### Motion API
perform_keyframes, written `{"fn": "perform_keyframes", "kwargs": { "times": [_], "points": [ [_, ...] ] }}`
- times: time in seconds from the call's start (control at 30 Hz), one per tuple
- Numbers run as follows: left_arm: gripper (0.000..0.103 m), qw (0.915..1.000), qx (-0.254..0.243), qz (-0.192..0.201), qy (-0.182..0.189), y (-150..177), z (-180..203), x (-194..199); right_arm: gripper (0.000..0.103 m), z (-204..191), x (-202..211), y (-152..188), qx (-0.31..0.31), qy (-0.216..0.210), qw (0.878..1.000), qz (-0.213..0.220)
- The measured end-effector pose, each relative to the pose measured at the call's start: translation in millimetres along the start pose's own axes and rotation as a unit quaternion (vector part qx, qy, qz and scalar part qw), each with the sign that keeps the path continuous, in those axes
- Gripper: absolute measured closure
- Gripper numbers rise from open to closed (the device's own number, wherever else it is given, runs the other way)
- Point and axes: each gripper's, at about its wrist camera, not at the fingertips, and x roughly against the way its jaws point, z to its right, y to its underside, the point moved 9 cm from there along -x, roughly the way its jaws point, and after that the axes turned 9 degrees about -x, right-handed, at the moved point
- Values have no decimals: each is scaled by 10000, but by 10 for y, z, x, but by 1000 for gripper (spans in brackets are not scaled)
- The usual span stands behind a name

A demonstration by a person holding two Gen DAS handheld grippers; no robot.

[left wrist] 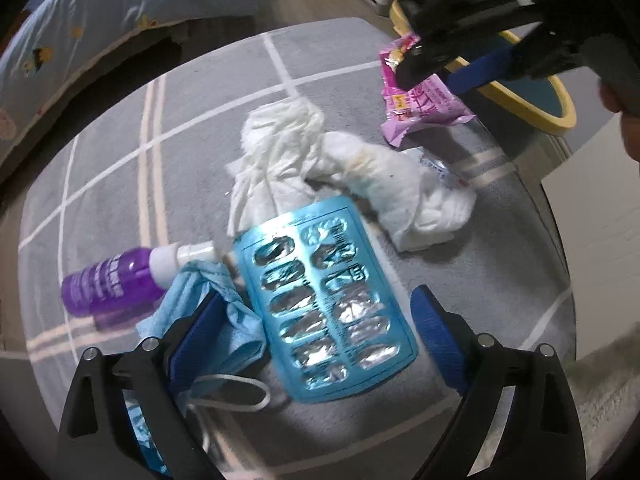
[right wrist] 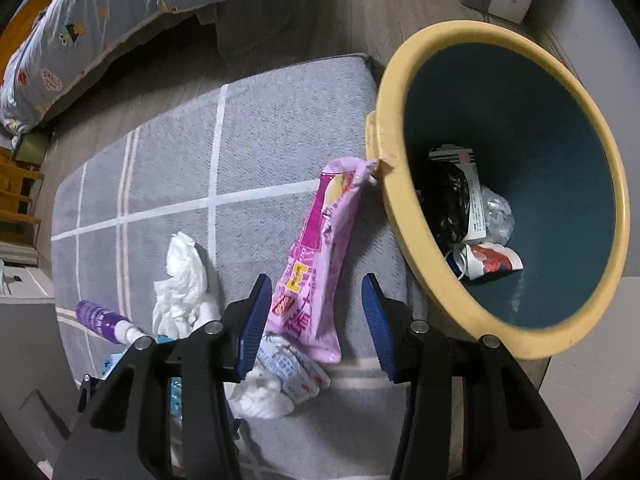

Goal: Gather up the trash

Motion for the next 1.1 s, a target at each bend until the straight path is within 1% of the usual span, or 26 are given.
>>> {"fn": "perform_keyframes", "kwargs": {
  "times": [0.07,0.1,0.13,0.2,0.23,0.27,0.33,0.37,0.4,0.43,0.5,0.53,0.57,0.7,0.77,0.83,0.9,0.93,1.03,1.1],
  "points": [
    [10,10000,9,-32,-4,-24,-6,-41,58,-9,-42,-18,51,71,10000,-5],
    [10,10000,-7,-36,-17,-30,-11,-50,66,-16,-61,-20,68,68,10000,-27],
    [10,10000,-53,-51,-52,-39,-12,-62,68,-23,-76,-22,85,64,9999,-53],
    [11,9998,-152,-63,-90,-115,-35,-113,82,-18,-93,-27,146,104,9998,-60],
    [15,9998,-156,-54,-90,-122,-59,-122,85,-3,-93,-37,153,124,9998,-50],
    [18,9998,-169,-27,-120,-139,-103,-111,91,9,-80,-42,125,100,9999,-35],
    [29,9998,-146,15,-134,-181,-158,-96,93,7,-37,-63,62,-15,10000,1],
    [31,9998,-119,54,-131,-197,-205,-80,95,7,-18,-74,58,-43,10000,22],
    [36,9998,-93,85,-136,-202,-224,-68,96,0,10,-86,64,-71,9999,58],
    [45,9997,-73,134,-168,-222,-263,-45,96,-9,31,-91,67,-96,9999,88],
    [60,9993,-86,296,-219,-277,-288,61,96,-42,90,-110,86,-173,9997,154],
    [64,9992,-70,347,-193,-313,-300,96,96,-58,124,-120,110,-193,9996,199],
    [64,9993,-61,352,-141,-329,-301,121,96,-78,168,-146,148,-217,9993,263],
    [65,9994,-33,312,-157,-297,-372,138,96,-120,262,-171,157,-302,9987,367],
    [65,9989,55,350,-303,-322,-477,208,96,-128,308,-185,175,-315,9985,416],
    [65,9983,194,415,-360,-294,-527,295,96,-141,353,-200,224,-311,9981,479],
    [68,9975,338,462,-405,-297,-626,352,96,-151,389,-223,245,-318,9978,528],
    [70,9971,347,457,-491,-302,-660,372,96,-151,401,-232,257,-309,9977,550],
    [71,9960,338,389,-734,-280,-762,416,96,-162,433,-261,263,-339,9973,595],
    [71,9957,414,340,-751,-269,-818,400,96,-174,433,-262,301,-358,9971,593]
  ]
}}
